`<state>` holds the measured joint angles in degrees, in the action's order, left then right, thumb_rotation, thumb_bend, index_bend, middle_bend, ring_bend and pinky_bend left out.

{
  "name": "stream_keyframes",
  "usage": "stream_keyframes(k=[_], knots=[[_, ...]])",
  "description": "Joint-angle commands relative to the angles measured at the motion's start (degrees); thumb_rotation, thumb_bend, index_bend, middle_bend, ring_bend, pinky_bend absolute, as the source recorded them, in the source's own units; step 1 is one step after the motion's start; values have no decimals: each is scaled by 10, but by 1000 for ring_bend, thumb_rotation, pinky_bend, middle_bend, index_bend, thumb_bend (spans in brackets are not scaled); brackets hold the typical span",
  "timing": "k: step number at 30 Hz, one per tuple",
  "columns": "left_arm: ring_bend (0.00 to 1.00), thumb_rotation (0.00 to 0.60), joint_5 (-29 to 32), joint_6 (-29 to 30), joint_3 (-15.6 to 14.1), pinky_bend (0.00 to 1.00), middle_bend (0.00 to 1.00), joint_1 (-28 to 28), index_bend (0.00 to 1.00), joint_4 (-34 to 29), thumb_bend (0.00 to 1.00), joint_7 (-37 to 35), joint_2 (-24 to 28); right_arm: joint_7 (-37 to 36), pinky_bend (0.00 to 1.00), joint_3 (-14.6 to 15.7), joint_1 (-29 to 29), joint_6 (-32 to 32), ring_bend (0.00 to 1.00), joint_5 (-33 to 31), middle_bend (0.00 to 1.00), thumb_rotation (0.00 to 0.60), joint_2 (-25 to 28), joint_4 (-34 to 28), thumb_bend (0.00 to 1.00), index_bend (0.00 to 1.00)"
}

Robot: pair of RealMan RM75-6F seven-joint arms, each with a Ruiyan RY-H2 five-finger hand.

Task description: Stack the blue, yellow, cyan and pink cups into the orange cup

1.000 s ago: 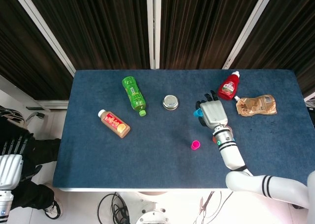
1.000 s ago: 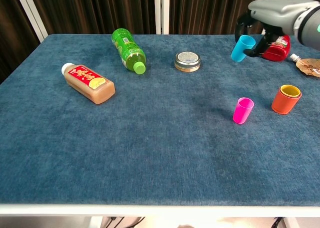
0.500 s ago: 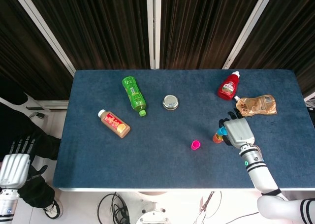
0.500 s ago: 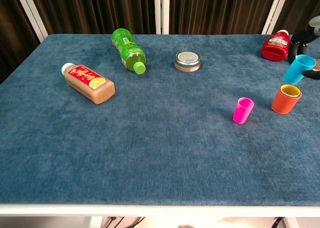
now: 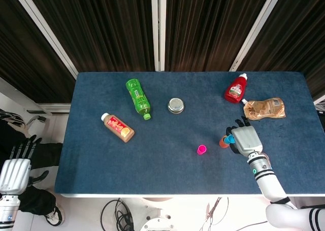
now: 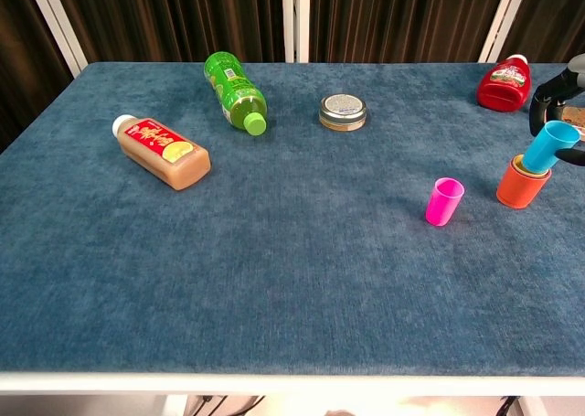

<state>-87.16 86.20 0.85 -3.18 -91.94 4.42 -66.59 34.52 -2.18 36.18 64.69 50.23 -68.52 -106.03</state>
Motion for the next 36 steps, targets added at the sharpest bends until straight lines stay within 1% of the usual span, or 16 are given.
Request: stream_keyframes(k=[1,5,7,9,12,14,16,18,21,23,26,30,33,36], knots=[[0,600,2,1,0,0,4,1,58,1,159,-3,1,3,0,-2,1,-2,134,-3,498,600,-8,7,327,537],[0,600,2,1,0,0,3,2,59,4,159,-7,1,10,0,-2,2,-4,134,-9,491,600,-13,12,327,523],[0,600,3,1,0,0,4,2,58,6,159,-8,0,16,0,-1,3,-8,129,-15,468,600,-12,12,327,484],[0,600,3,0,0,0,4,2,58,7,159,-10,-1,23,0,1,6,-16,101,-25,415,600,-6,8,327,395],[0,600,2,0,0,0,3,1,58,9,159,-11,-1,23,0,0,8,-20,15,-30,263,600,5,0,301,205],[0,600,2,-1,0,0,4,1,58,9,159,-12,-1,16,0,-2,7,-22,0,-26,167,600,11,-7,270,86],[0,600,2,0,1,0,4,0,58,9,159,-12,-1,9,0,-2,6,-24,0,-15,110,600,18,-13,255,38],[0,600,2,0,1,0,4,1,58,8,159,-11,-1,-2,0,-3,3,-22,0,8,99,600,23,-21,253,24],[0,600,2,1,0,0,4,1,58,7,159,-10,-1,-18,0,2,-3,-20,0,49,128,600,27,-39,254,44],[0,600,2,1,0,0,3,1,58,6,159,-8,-1,-20,0,9,-5,-23,0,69,147,600,27,-50,254,64],[0,600,1,1,0,0,3,1,59,4,159,-6,0,-12,0,18,-4,-30,0,89,155,600,18,-60,254,67],[0,600,0,1,0,0,3,0,58,3,159,-4,0,4,0,17,4,-37,0,83,170,600,-18,-48,255,85],[0,600,0,2,0,0,3,1,58,3,159,-5,0,25,0,17,11,-41,0,63,179,600,-50,-33,260,95],[0,600,0,5,-1,0,3,3,58,3,159,-9,1,43,0,13,15,-32,0,49,191,600,-81,-18,270,111]])
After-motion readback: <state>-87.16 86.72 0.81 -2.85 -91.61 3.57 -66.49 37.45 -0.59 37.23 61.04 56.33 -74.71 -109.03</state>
